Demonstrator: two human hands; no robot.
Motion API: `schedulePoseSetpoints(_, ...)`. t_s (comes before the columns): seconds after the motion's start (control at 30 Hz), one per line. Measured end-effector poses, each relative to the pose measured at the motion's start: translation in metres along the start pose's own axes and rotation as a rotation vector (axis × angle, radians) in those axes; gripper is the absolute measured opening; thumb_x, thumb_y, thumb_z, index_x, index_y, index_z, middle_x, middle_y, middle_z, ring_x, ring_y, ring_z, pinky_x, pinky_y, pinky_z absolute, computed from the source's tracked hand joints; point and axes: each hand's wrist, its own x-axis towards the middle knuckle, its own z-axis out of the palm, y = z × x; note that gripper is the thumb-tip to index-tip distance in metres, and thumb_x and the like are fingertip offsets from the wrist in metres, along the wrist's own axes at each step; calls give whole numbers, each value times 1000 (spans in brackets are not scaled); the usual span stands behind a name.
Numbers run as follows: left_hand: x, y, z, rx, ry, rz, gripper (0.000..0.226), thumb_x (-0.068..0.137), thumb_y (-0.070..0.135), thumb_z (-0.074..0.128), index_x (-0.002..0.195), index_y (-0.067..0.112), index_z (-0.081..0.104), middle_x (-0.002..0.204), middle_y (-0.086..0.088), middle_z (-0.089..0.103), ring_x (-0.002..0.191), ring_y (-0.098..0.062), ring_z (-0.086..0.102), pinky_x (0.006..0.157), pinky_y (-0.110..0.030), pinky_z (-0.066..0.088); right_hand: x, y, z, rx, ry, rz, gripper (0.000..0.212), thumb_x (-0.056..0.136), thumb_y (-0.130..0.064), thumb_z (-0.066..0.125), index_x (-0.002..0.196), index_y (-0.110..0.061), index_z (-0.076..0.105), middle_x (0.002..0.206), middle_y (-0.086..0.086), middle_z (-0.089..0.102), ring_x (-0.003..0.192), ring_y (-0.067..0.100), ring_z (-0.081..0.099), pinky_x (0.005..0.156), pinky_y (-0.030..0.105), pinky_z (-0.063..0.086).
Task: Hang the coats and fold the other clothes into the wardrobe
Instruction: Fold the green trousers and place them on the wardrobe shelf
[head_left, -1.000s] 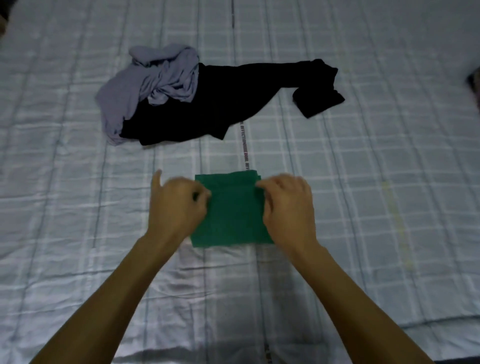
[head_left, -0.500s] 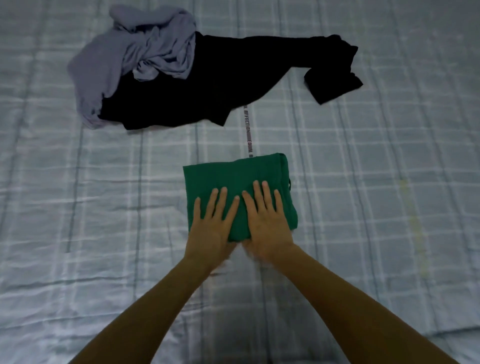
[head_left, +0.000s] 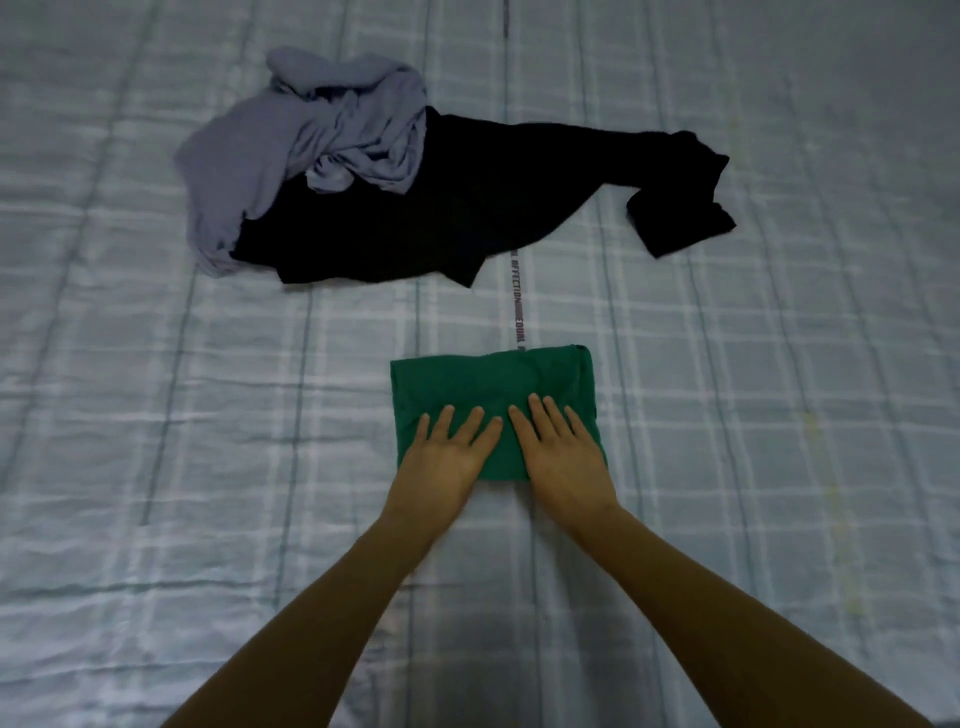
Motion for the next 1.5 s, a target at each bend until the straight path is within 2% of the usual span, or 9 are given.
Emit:
schedulePoseSetpoints(0.37,-40,-6,-134,62,252,-214,85,45,-9,84,123,15,63,117,-14,66,96,-44,65,72,-50,57,26,-34,-143,23,217,-178,67,57,-8,82,121,-2,60,119,26,62,108,38,62,91,50,51)
schedulePoseSetpoints(0.53,-85,-12,-228,166,364,-310,92,39,-5,86,124,18,58,113,-12,68,91,-41,67,67,-47,58,31,-74,-233,90,385,-319,48,75,-10,39,116,-4,64,114,23,65,105,35,64,88,48,52)
schedulePoseSetpoints(0.67,-148,-3,-303,288,423,-465,94,30,-11,83,118,18,67,112,-9,70,90,-38,69,63,-42,58,17,-121,-305,137,546,-482,50,66,-4,60,115,-7,66,117,19,65,105,34,64,89,48,52)
schedulePoseSetpoints(0.8,-236,13,-374,370,432,-636,89,35,-7,85,119,16,66,113,-11,69,91,-39,68,62,-43,58,-15,-186,-378,162,635,-657,46,76,-13,39,112,-10,68,116,15,66,103,31,66,88,45,53)
schedulePoseSetpoints(0.9,-311,24,-418,414,439,-790,90,39,-5,85,124,15,61,117,-12,66,94,-42,66,65,-46,58,-46,-248,-427,189,688,-794,44,78,-12,41,114,-9,66,117,16,66,104,32,65,89,45,53)
schedulePoseSetpoints(1.07,-434,44,-463,480,400,-1031,101,32,-1,90,126,16,57,119,-9,66,97,-39,66,65,-44,59,-107,-348,-481,252,739,-1036,55,65,-5,71,119,-6,62,120,18,63,109,34,62,90,48,52)
schedulePoseSetpoints(1.23,-553,64,-479,532,340,-1215,104,40,4,90,130,17,40,119,-11,65,96,-41,65,69,-47,58,-178,-446,-505,296,659,-1234,66,58,-10,84,120,-5,62,119,19,64,109,35,62,88,49,52)
schedulePoseSetpoints(1.4,-672,83,-483,553,300,-1410,108,40,6,91,133,17,38,121,-11,64,99,-41,65,66,-44,59,-252,-550,-517,338,711,-1457,44,79,-8,52,123,-6,58,122,20,62,110,36,61,90,49,51)
schedulePoseSetpoints(1.5,-739,85,-489,586,299,-1483,106,39,12,93,131,16,40,118,-11,66,96,-41,66,66,-45,59,-291,-615,-524,362,735,-1526,47,78,-7,56,124,-6,58,123,19,61,112,35,60,90,49,51)
